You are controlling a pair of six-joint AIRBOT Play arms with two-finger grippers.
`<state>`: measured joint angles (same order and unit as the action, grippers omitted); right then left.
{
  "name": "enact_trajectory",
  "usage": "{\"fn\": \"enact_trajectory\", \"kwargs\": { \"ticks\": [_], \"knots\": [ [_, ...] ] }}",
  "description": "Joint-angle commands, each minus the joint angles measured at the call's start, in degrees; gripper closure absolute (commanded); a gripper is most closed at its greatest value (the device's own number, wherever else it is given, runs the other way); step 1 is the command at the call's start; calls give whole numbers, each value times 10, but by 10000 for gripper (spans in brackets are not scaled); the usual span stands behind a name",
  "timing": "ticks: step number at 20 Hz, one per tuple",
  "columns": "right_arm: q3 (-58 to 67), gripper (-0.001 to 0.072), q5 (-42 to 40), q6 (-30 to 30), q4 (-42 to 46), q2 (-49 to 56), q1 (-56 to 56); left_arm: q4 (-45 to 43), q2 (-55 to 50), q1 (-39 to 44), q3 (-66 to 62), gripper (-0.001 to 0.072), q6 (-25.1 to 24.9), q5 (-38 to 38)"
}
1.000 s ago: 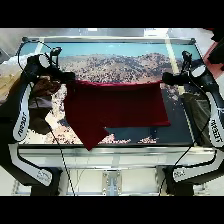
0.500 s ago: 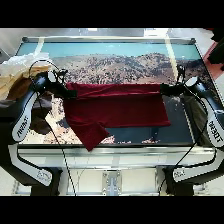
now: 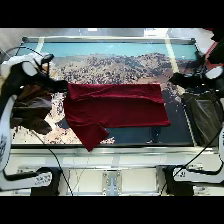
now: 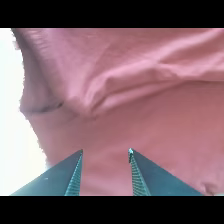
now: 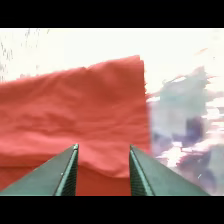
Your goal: Fold the shirts.
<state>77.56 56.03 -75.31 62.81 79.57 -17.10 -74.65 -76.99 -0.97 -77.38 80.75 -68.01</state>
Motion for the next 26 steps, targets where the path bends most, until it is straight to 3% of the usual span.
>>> {"fn": "enact_trajectory", "kwargs": {
  "ticks": [1,4,9,12,13,14,16,19,25,26],
  "knots": [
    [6,326,44,1,11,-61,-49,-10,173,-34,132,337,43,-7],
    [6,326,67,4,8,-61,-57,47,307,-36,367,337,148,58],
    [6,325,82,19,-19,-61,-58,206,332,-35,536,336,172,95],
    [-7,289,106,20,3,-61,-59,186,332,-8,558,324,172,105],
    [-22,287,99,21,7,-61,-62,177,332,1,560,268,172,119],
    [-39,269,92,21,3,-61,-64,165,332,15,562,161,174,144],
    [-78,269,89,30,-12,-61,-74,144,324,39,562,89,220,179],
    [-126,269,76,61,-35,-66,-87,157,268,60,561,87,234,188],
    [-152,270,74,64,-32,-105,-143,247,182,97,560,103,225,243],
    [-153,270,79,70,-33,-112,-159,259,182,97,560,219,225,256]
  ]
}}
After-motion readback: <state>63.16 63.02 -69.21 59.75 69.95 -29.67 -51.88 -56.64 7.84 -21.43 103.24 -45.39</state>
